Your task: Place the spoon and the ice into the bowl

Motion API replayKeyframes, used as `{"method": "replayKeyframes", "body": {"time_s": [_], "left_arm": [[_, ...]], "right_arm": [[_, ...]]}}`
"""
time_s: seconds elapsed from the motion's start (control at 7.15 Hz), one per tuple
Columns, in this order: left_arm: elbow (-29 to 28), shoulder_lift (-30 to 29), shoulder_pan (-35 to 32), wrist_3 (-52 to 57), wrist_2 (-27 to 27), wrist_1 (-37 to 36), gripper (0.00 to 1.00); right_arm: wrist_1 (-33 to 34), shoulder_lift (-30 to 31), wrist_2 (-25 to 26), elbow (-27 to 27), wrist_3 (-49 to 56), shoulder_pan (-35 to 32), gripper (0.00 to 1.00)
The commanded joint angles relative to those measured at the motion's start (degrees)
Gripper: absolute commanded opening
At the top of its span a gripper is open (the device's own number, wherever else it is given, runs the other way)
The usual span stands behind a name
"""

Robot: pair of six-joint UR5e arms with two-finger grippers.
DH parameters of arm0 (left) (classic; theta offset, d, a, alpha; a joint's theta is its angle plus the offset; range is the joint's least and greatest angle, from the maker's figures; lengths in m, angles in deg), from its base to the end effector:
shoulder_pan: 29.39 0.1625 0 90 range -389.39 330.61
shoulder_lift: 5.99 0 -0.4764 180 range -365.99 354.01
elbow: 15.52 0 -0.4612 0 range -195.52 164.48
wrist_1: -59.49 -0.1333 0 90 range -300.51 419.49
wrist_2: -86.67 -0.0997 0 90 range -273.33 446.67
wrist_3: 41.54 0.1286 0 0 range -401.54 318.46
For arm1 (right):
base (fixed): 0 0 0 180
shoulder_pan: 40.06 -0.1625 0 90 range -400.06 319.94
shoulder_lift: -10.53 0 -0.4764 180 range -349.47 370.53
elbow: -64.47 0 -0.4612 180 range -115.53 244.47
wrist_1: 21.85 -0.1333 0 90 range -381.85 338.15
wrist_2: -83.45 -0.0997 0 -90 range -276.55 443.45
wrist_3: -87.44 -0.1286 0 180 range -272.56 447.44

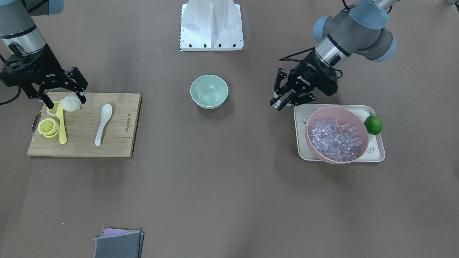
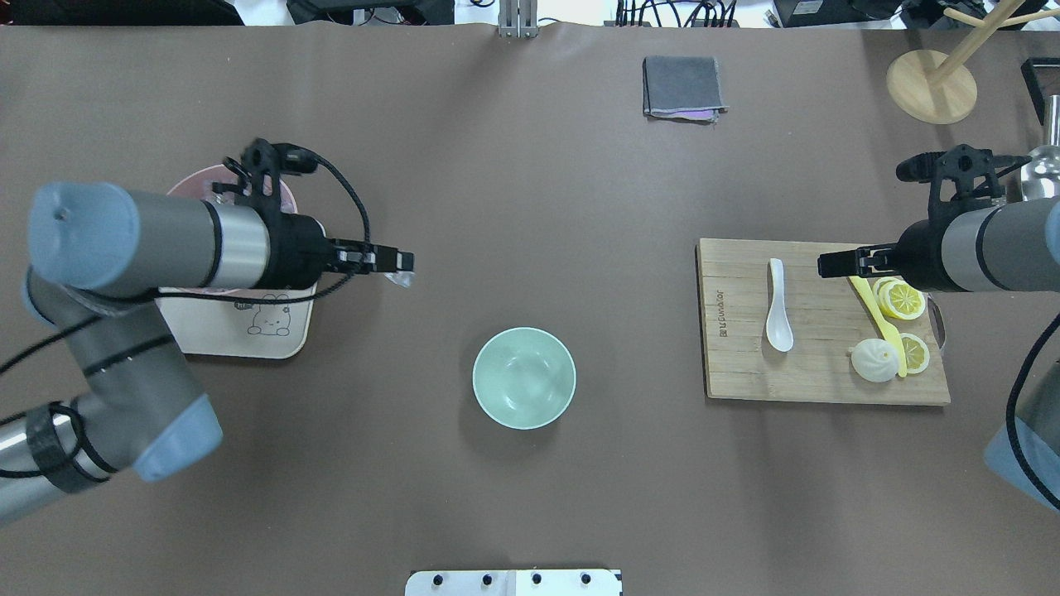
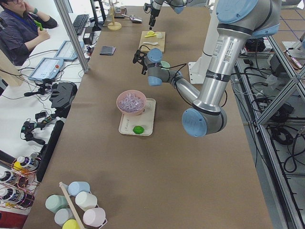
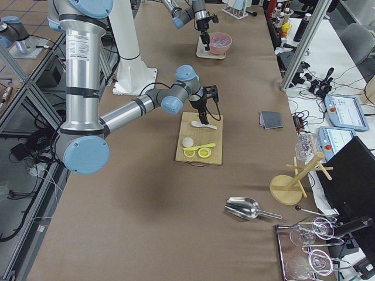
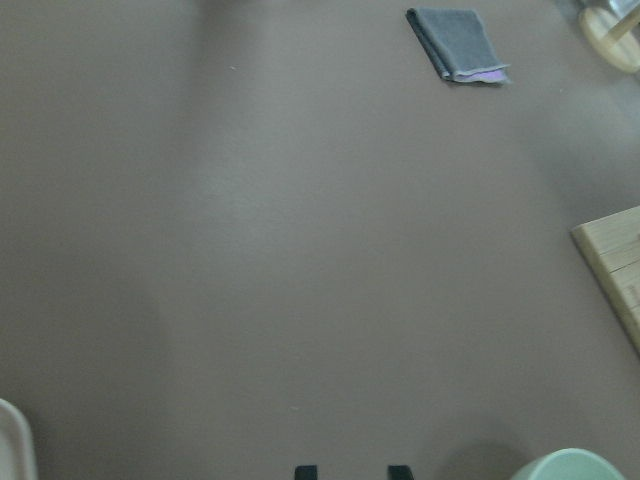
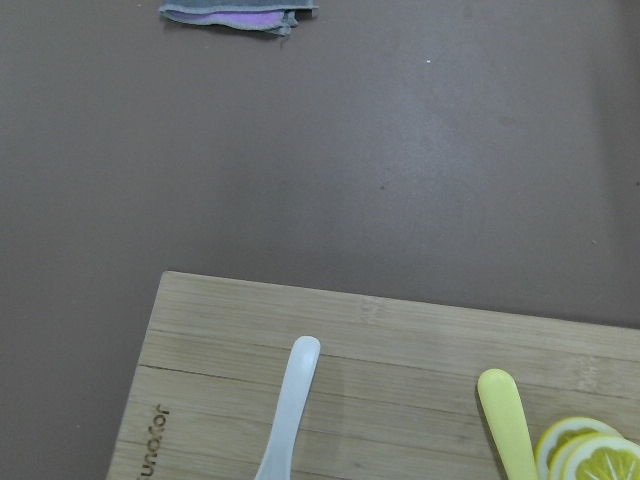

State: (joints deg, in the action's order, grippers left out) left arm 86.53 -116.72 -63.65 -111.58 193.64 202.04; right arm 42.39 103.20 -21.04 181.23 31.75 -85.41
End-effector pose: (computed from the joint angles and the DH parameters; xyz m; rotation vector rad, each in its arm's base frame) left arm 0.5140 -0.4659 0.2690 0.4592 1.4205 0.0191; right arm -0.3204 -0.4682 0.4542 0.3723 -0.8158 0.0696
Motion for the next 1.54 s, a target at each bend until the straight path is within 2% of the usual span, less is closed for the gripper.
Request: {"method": "replayKeyframes", "body": {"time_s": [0.0, 0.28, 0.56, 0.7, 0.98, 1.12, 1.26, 1.4], "left_arm": [[-0.37, -3.00, 13.63, -5.53, -16.28, 0.88, 0.00], [-1.41, -3.62, 19.65, -5.54, -23.71, 0.97, 0.00], [-2.91, -4.76, 19.67, -5.54, -24.09, 0.97, 0.00], [-4.05, -5.72, 19.67, -5.54, -24.09, 0.97, 0.08], [-5.73, -6.26, 19.67, -5.45, -24.18, 0.88, 0.12], [-5.82, -6.17, 19.58, -5.19, -24.27, 0.88, 0.21], [-5.73, -6.17, 19.58, -4.84, -24.27, 0.79, 0.39], [-5.21, -6.26, 19.40, -4.83, -24.18, 0.97, 0.81]], "right_arm": [[0.36, -1.69, 0.69, -2.93, -3.53, 0.52, 0.99], [0.45, -3.11, 0.87, -4.35, -3.72, 0.43, 0.98], [0.45, -3.81, 1.04, -4.53, -3.72, 0.43, 0.99], [0.45, -3.99, 1.74, -4.88, -3.72, 0.43, 0.99], [0.36, -4.07, 1.83, -5.06, -3.72, 0.43, 0.99], [0.36, -4.08, 1.83, -5.06, -3.72, 0.43, 0.99], [0.45, -4.25, 1.83, -5.14, -3.72, 0.52, 0.99], [0.45, -4.25, 1.83, -5.49, -3.72, 0.52, 0.99]]}}
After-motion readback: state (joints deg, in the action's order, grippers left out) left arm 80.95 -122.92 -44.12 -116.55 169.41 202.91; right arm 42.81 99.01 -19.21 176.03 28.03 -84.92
